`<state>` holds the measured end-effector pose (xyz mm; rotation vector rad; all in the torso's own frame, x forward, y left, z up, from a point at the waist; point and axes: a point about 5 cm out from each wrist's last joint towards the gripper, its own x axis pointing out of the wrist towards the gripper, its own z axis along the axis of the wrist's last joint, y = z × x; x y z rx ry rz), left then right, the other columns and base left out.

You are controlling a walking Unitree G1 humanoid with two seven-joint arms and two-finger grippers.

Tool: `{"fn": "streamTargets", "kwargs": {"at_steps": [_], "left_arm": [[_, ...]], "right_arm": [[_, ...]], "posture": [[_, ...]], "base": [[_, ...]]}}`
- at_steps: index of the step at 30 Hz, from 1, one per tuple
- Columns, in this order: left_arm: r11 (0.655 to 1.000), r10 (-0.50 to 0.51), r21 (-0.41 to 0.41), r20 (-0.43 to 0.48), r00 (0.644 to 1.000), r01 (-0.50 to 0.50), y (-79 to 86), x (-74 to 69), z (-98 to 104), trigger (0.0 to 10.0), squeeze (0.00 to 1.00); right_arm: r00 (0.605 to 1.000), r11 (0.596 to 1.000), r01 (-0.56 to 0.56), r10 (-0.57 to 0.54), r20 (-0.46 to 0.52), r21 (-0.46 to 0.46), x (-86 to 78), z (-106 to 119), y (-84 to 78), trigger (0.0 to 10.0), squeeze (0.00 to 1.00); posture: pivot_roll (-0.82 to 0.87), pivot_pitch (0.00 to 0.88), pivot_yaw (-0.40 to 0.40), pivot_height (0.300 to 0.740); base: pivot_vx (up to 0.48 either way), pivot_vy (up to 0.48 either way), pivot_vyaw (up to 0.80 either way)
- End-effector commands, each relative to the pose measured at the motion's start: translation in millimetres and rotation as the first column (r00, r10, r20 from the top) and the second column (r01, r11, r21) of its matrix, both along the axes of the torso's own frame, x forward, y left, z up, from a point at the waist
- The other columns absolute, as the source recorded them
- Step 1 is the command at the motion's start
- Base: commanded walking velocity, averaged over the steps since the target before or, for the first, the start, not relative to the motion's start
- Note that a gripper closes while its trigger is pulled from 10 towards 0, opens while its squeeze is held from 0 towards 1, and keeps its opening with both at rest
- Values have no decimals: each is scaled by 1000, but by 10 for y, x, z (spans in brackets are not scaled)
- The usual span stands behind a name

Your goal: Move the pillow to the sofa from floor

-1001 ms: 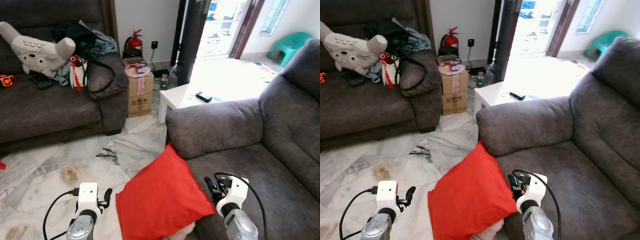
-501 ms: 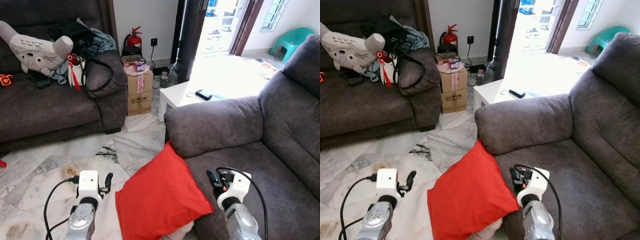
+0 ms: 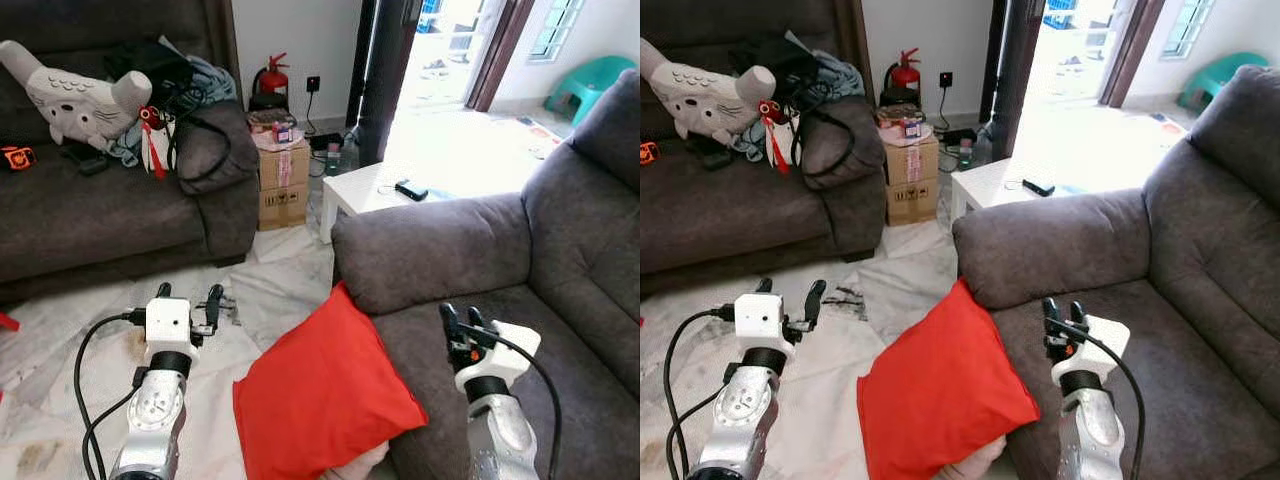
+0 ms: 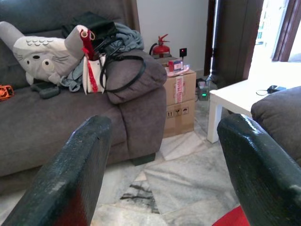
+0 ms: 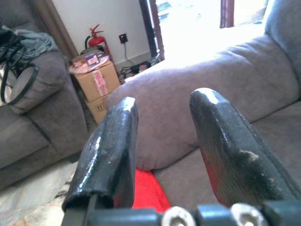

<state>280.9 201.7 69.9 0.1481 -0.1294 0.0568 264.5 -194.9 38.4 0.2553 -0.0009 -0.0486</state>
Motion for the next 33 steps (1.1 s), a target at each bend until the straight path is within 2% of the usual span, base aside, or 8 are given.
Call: {"fn": "streamTargets", "kwargs": {"at_steps": [1,6,15,30,33], "left_arm": [[999,-23,28,3,1000,23,-28,17,44,10000,0],[999,-33,22,-5,999,33,-70,30,60,10000,0],[1000,-29,9,-20,999,30,-62,24,59,10000,0],[999,-34,-6,-35,999,34,-51,47,63,10000,0],[999,-32,-10,-37,999,32,-48,61,67,10000,0]], "right_arm": [[1000,1000,0,0,22,-4,36,88,18,10000,0],[1000,1000,-5,5,27,-6,101,160,49,10000,0],[1000,1000,-22,22,-2,-15,106,190,58,10000,0],[998,998,-61,61,-6,-24,143,254,104,10000,0],[998,998,-60,60,-5,-30,150,265,101,10000,0]], "posture": [[9,0,-58,740],[8,0,-55,740],[8,0,-60,740],[7,0,-68,651],[7,0,-68,651]], "base": [[0,0,0],[0,0,0],[0,0,0],[0,0,0],[0,0,0]]}}
